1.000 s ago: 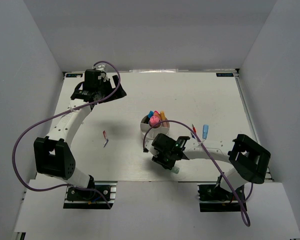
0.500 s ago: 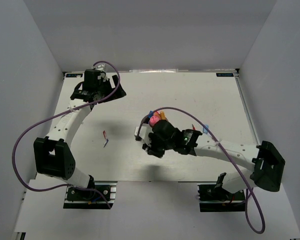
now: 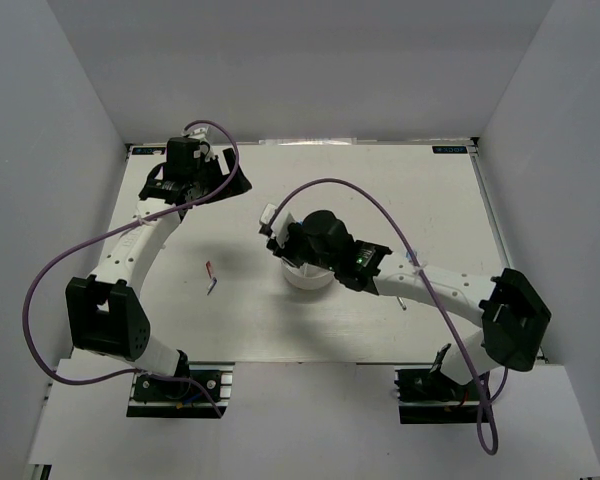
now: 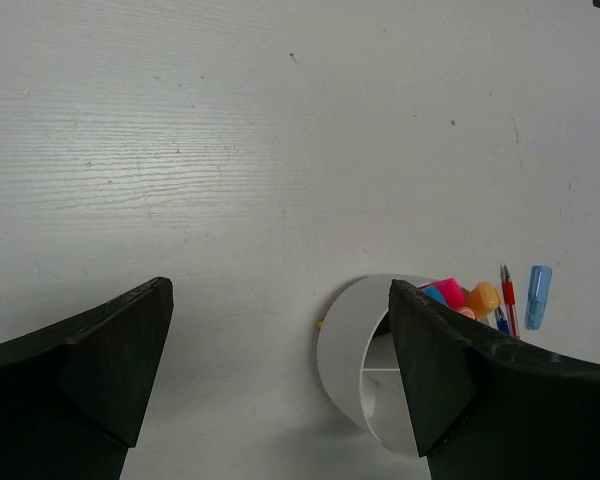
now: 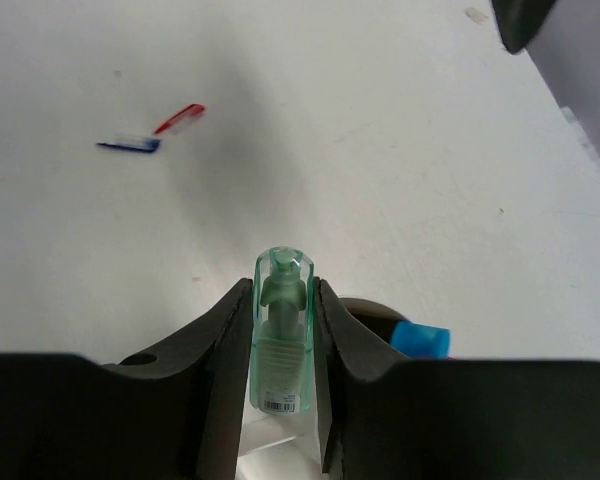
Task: Sort the stationery into containers
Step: Place the stationery in the storage box.
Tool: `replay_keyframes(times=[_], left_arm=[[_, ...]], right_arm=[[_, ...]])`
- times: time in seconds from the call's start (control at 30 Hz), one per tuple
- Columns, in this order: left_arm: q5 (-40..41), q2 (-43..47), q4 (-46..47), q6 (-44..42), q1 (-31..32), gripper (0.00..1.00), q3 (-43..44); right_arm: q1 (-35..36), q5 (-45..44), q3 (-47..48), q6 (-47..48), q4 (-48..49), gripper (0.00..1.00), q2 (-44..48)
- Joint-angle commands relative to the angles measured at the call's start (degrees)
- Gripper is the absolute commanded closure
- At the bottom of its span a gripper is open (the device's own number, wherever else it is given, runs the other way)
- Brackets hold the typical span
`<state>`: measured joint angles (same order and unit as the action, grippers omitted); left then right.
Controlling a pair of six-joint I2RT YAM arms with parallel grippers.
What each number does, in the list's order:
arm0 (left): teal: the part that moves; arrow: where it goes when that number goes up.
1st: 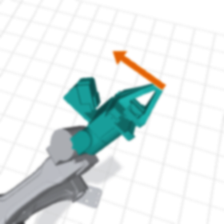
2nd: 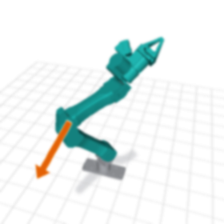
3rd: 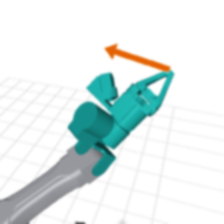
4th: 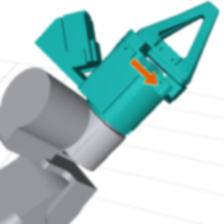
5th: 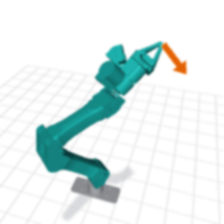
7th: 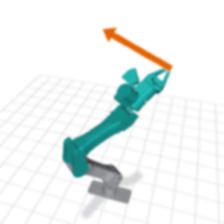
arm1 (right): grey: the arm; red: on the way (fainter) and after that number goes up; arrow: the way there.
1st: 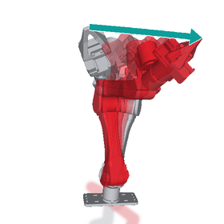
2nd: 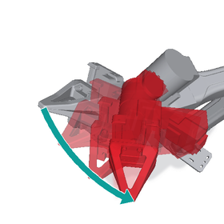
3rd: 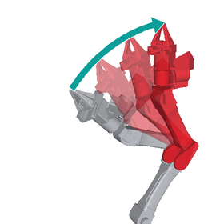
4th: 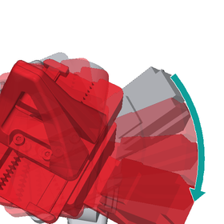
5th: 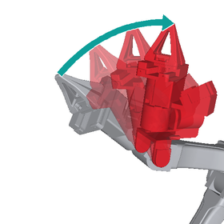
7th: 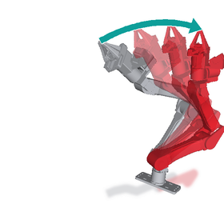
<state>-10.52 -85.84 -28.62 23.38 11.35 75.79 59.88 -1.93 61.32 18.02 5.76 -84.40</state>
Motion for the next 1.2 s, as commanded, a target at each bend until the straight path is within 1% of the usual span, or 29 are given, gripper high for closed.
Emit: replay_keyframes(times=[0.0,0.17,0.4,1.07,1.13,1.17], left_arm=[[-0.2,1.9,0.6,-0.6,-0.4,0.02,2.2],[0.1,1.9,0.6,-0.7,-0.4,0.02,2.3],[-0.1,1.8,0.8,-0.7,-0.4,0.02,1.8],[0.2,2.3,0.7,-1.1,-0.4,0.02,1.0],[0.1,2.3,0.5,-1.1,-0.4,0.02,1.0],[0.1,2.3,0.7,-1.1,-0.4,0.02,1.1]], right_arm=[[-1.3,-4.1,2.7,-1.5,7.7,1.0,-1.8],[-3.3,-4.1,4.6,-5.0,7.5,1.0,-3.9],[-3.9,-1.3,5.0,-8.8,5.4,1.0,-4.8],[-5.4,-0.5,3.8,-10.5,4.4,1.0,-9.1],[-5.5,-0.3,3.8,-10.5,4.3,0.87,-9.1],[-5.5,-0.4,3.9,-10.5,4.1,0.76,-9.1]])
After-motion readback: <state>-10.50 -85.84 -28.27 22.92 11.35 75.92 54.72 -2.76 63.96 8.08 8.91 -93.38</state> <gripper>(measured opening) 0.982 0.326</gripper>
